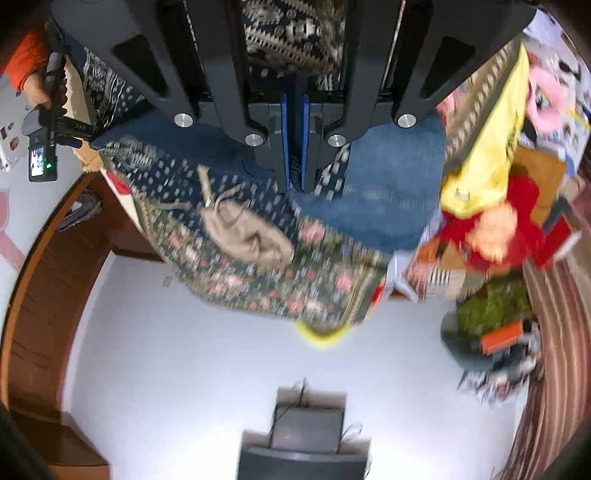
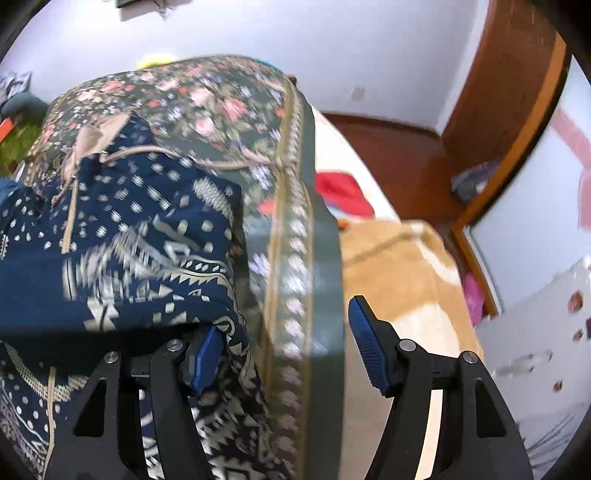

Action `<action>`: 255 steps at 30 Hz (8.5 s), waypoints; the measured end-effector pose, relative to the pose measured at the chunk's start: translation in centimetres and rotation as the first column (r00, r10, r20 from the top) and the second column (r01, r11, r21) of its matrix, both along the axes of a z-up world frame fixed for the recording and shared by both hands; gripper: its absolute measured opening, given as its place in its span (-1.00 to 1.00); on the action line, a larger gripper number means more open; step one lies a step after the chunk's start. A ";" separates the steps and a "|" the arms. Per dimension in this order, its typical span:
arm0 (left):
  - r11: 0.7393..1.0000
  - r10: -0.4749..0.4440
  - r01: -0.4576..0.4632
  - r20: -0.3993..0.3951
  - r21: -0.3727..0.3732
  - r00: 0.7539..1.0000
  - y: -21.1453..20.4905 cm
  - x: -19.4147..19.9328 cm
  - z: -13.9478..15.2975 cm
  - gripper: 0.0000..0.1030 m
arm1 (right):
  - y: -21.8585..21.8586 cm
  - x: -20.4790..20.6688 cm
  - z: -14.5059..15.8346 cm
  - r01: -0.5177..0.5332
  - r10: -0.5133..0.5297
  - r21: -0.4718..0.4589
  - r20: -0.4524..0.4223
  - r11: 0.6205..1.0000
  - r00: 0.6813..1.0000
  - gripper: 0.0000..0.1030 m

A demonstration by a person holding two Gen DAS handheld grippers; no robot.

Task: Fold large clothes

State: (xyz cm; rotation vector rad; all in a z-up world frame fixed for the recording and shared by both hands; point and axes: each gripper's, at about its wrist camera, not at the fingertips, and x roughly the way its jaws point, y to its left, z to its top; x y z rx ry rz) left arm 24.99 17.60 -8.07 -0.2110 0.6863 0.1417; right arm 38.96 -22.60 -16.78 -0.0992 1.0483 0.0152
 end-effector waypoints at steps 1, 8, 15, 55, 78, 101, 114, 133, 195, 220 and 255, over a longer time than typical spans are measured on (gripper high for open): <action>1.000 0.005 -0.005 -0.029 -0.013 1.000 0.5 0.0 -1.0 -0.92 | -0.1 -0.3 -0.3 -0.010 0.010 0.002 -0.012 1.000 1.000 0.19; 0.990 -0.005 -0.041 -0.328 -0.134 0.945 3.1 -0.5 -11.8 -0.92 | 0.1 -2.8 -1.7 -0.090 0.091 0.011 -0.100 0.996 0.991 0.19; 0.997 -0.021 -0.012 -0.449 -0.071 0.894 2.7 -2.0 -15.2 -0.90 | -0.9 -4.3 0.0 -0.108 0.124 0.121 -0.130 0.987 0.984 0.19; 0.982 0.006 -0.084 -0.417 -0.169 0.909 -0.6 33.0 -14.5 0.74 | 16.0 18.9 -0.6 -0.168 0.195 0.250 -0.088 0.954 0.977 0.73; 0.998 -0.053 0.043 -0.308 -0.039 0.950 -3.4 30.4 -11.7 -0.77 | 16.4 16.6 1.2 -0.265 0.286 0.246 -0.053 0.932 0.957 -0.88; 0.915 -0.402 0.400 -0.251 -0.061 0.881 -9.6 5.3 -7.0 -0.77 | 8.6 -3.5 3.2 -0.380 0.401 0.241 -0.042 0.893 0.915 -0.88; 0.951 -0.285 0.310 -0.382 0.003 0.879 -10.1 1.4 -13.7 -0.08 | 6.7 -6.4 2.3 -0.295 0.319 0.196 -0.100 0.935 0.943 0.03; 0.967 -0.251 0.239 -0.174 -0.087 0.952 -6.7 8.8 -6.6 0.54 | 12.1 -0.8 5.4 -0.376 0.374 0.218 0.052 0.901 0.926 0.52; 0.918 -0.394 0.369 -0.224 -0.145 0.892 -11.0 -2.3 -8.1 -0.27 | 5.8 -11.5 1.4 -0.328 0.343 0.232 -0.025 0.916 0.939 -0.84; 0.907 -0.421 0.410 -0.180 -0.093 0.889 -12.7 -1.3 -9.1 -0.82 | 2.1 -12.3 5.5 -0.226 0.233 0.312 0.015 0.923 0.972 -0.07; 0.972 -0.205 0.157 -0.304 -0.173 0.930 -3.3 -9.6 -13.0 0.02 | 7.9 -11.2 0.2 -0.287 0.335 0.303 -0.122 0.909 0.934 0.21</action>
